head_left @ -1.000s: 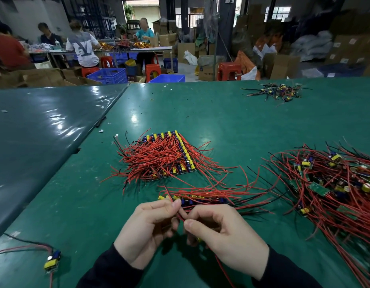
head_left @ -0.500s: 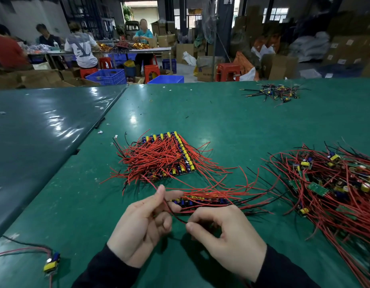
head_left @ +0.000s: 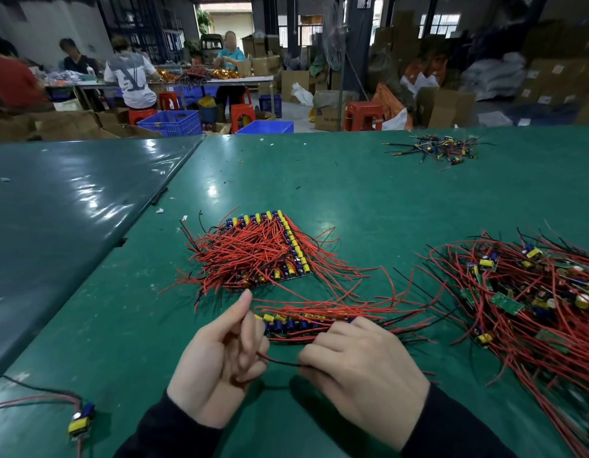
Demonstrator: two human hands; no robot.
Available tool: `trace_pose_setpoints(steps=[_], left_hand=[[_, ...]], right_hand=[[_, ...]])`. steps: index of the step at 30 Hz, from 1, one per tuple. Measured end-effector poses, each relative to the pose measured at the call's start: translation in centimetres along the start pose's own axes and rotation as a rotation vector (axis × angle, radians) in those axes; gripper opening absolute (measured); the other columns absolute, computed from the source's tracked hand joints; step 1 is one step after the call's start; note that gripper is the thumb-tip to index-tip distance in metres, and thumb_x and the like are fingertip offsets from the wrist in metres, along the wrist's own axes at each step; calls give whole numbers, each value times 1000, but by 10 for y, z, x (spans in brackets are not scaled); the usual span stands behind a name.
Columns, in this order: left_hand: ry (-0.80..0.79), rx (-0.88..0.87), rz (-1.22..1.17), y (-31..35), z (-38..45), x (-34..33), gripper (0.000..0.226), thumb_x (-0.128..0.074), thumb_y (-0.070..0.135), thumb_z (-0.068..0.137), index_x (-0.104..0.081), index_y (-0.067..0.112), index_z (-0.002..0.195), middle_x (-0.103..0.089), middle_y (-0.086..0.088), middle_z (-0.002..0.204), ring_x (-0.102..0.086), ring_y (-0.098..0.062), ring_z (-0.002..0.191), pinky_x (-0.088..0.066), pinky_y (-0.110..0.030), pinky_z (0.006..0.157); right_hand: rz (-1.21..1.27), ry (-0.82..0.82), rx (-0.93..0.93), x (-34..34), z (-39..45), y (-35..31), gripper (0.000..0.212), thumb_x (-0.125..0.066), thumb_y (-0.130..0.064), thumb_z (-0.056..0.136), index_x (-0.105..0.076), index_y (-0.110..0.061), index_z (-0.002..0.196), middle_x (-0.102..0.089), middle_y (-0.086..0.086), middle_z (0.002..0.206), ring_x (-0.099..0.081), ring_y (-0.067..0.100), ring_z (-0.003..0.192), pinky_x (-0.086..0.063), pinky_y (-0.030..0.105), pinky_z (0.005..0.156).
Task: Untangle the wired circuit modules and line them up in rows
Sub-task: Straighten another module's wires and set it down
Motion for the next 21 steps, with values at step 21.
trace_pose_setpoints(steps=[21], left_hand=[[204, -132, -192, 9, 6, 11, 24, -48, 24, 89, -55, 8, 74, -40, 4, 50, -31, -2, 34, -25, -11, 28]], right_hand=[[485, -118, -129, 9, 1, -5, 13, -54, -36, 90, -64, -28, 92, -64, -13, 84, -60, 6, 76, -50, 25, 67]])
Point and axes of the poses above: each hand's wrist, its own z-axis towards the middle knuckle, its own x-axis out of the back of the hand, y = z × x, the point moved 1 cm from there along z, towards the middle knuckle
